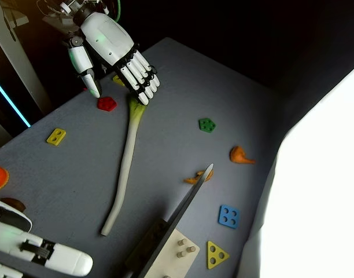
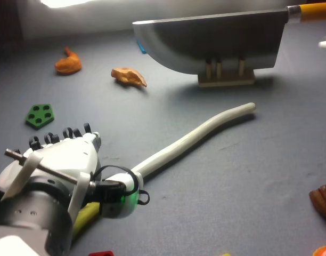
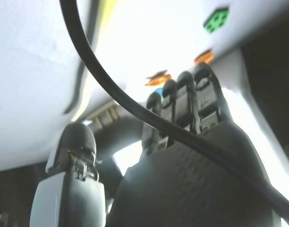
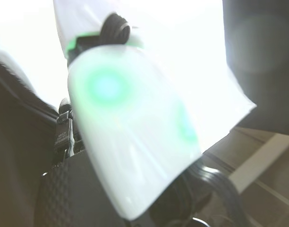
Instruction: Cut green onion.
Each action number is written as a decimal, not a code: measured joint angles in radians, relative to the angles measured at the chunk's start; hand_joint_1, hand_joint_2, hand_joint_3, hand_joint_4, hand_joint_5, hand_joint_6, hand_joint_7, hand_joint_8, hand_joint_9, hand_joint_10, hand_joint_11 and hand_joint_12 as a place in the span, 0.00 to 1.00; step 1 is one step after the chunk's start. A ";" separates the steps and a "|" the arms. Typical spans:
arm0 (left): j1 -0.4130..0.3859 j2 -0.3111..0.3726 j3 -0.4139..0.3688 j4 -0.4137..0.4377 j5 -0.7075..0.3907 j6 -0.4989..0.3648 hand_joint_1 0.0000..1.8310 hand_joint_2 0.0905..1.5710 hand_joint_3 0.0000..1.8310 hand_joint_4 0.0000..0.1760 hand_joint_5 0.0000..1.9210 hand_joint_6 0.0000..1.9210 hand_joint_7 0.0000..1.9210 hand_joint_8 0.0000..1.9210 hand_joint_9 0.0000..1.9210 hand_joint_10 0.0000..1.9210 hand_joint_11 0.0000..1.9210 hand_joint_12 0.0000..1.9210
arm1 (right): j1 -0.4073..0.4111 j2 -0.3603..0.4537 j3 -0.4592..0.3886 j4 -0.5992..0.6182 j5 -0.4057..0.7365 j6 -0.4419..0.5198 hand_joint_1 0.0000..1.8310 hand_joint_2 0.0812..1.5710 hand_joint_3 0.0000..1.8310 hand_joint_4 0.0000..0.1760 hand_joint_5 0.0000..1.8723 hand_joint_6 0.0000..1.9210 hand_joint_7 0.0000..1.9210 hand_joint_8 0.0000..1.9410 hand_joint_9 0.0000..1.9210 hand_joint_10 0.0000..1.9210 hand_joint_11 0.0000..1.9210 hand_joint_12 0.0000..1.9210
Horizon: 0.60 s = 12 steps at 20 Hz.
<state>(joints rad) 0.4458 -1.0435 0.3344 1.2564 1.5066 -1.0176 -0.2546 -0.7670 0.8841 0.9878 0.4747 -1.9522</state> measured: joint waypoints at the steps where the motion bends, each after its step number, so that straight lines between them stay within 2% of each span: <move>1: 0.002 0.000 -0.002 0.001 -0.001 -0.001 0.19 0.82 0.00 0.11 0.08 0.00 0.07 0.00 0.06 0.00 0.00 0.15 | -0.005 -0.005 0.018 0.003 -0.004 0.013 0.59 0.63 0.00 0.09 0.00 0.00 0.00 0.00 0.00 0.00 0.00 0.00; 2: 0.014 0.000 -0.005 0.014 -0.005 -0.001 0.19 0.82 0.00 0.09 0.08 0.00 0.08 0.00 0.07 0.00 0.00 0.22 | -0.010 -0.019 0.051 0.001 -0.012 0.031 0.60 0.63 0.00 0.03 0.00 0.00 0.00 0.00 0.00 0.00 0.00 0.00; 3: 0.017 -0.001 -0.005 0.010 -0.005 -0.002 0.21 0.82 0.00 0.06 0.06 0.00 0.08 0.00 0.07 0.00 0.00 0.19 | -0.010 -0.028 0.071 0.006 -0.021 0.041 0.59 0.63 0.00 0.00 0.00 0.00 0.00 0.00 0.00 0.00 0.00 0.00; 5: 0.040 -0.001 -0.005 0.023 -0.029 -0.001 0.21 0.82 0.00 0.12 0.05 0.00 0.07 0.00 0.05 0.00 0.00 0.13 | -0.011 -0.060 0.136 -0.003 -0.064 0.084 0.58 0.62 0.00 0.03 0.00 0.00 0.00 0.00 0.00 0.00 0.01 0.00; 7: 0.074 -0.001 -0.004 0.044 -0.064 0.000 0.21 0.82 0.00 0.12 0.05 0.00 0.07 0.00 0.05 0.00 0.00 0.10 | -0.019 -0.100 0.217 -0.024 -0.116 0.135 0.57 0.61 0.00 0.01 0.00 0.00 0.00 0.00 0.00 0.00 0.01 0.00; 8: 0.082 -0.002 -0.004 0.045 -0.071 -0.002 0.22 0.82 0.00 0.15 0.05 0.00 0.06 0.00 0.04 0.00 0.00 0.10 | -0.031 -0.112 0.242 -0.072 -0.127 0.188 0.58 0.60 0.00 0.03 0.00 0.00 0.00 0.00 0.00 0.00 0.00 0.00; 10: 0.097 -0.002 -0.004 0.039 -0.084 -0.002 0.23 0.82 0.00 0.10 0.06 0.00 0.07 0.00 0.04 0.00 0.00 0.09 | -0.064 -0.127 0.289 -0.270 -0.142 0.394 0.57 0.61 0.00 0.08 0.00 0.00 0.00 0.00 0.00 0.00 0.00 0.00; 11: 0.108 -0.002 0.000 0.047 -0.089 -0.002 0.23 0.82 0.00 0.09 0.06 0.00 0.08 0.00 0.05 0.00 0.00 0.09 | -0.101 -0.150 0.339 -0.419 -0.103 0.541 0.57 0.61 0.00 0.12 0.00 0.00 0.00 0.00 0.00 0.00 0.00 0.00; 12: 0.109 -0.002 0.002 0.047 -0.090 -0.002 0.24 0.81 0.00 0.06 0.06 0.00 0.08 0.00 0.05 0.00 0.00 0.10 | -0.106 -0.156 0.351 -0.434 -0.097 0.562 0.58 0.60 0.00 0.11 0.00 0.00 0.00 0.00 0.00 0.00 0.00 0.00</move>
<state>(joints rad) 0.5545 -1.0454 0.3359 1.3029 1.4170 -1.0191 -0.3603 -0.9230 1.2346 0.5541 0.3775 -1.3899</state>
